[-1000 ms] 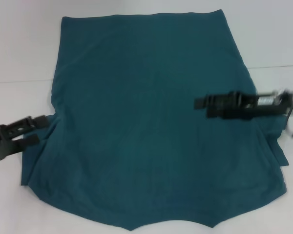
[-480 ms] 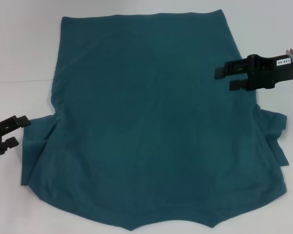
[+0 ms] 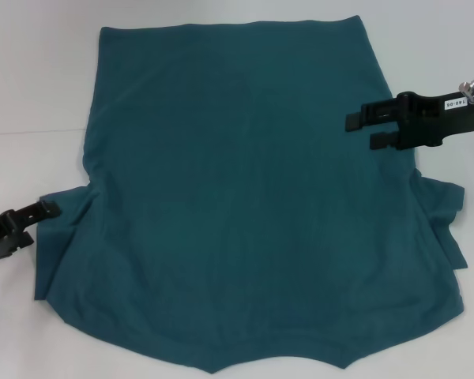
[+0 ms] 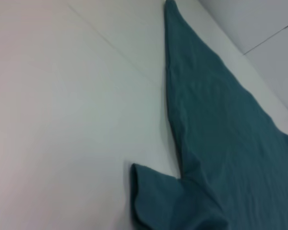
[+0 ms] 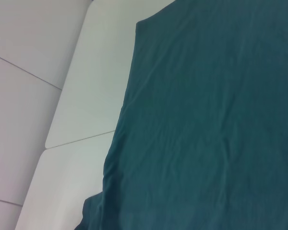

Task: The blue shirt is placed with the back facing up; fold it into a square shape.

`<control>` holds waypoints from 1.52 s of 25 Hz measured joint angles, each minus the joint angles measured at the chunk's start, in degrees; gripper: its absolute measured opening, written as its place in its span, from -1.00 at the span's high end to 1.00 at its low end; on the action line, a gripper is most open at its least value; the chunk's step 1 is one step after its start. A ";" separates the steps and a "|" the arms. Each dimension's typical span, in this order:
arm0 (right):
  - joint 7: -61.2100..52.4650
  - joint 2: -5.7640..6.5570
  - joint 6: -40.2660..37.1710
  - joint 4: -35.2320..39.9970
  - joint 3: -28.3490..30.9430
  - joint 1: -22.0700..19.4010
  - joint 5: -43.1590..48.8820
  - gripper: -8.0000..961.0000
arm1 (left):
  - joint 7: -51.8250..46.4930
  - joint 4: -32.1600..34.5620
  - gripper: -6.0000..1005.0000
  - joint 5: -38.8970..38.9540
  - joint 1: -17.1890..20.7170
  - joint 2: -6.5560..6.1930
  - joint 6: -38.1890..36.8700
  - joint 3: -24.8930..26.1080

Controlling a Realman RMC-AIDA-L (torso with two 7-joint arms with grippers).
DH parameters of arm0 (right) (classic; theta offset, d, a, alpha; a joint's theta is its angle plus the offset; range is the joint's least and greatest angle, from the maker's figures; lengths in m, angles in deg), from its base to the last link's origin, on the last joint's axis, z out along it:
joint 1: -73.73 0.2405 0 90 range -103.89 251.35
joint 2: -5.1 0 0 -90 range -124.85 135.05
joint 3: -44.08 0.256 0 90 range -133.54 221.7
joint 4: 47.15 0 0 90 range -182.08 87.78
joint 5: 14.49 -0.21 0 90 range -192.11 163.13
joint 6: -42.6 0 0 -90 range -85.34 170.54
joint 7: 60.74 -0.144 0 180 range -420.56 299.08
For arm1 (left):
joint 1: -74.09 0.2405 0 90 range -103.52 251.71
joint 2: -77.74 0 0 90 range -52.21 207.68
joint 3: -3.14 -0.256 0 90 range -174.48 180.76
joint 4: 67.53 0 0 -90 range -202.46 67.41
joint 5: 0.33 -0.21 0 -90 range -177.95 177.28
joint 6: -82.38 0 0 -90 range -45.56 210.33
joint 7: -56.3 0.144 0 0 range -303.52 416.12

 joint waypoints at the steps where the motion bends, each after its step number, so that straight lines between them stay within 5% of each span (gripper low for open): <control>1: 0.00 0.01 0.00 0.00 0.00 -0.02 0.00 -0.58 | -0.03 -0.32 -0.83 -0.02 -0.20 0.00 0.77 -0.48; 22: -0.06 0.33 -0.09 0.08 0.51 -0.78 -0.35 -0.58 | -1.23 -0.94 -0.72 -1.06 -0.46 0.05 -0.84 -2.24; 32: -0.06 0.43 -0.30 -0.01 1.98 -0.95 -0.36 -0.58 | -2.13 -0.84 -0.31 -1.44 -0.78 0.00 -0.25 -2.28; 38: -0.06 0.43 -0.36 -0.24 2.27 -1.04 -0.36 -0.58 | -2.82 -0.72 0.33 -2.54 -0.95 -0.01 0.09 -2.39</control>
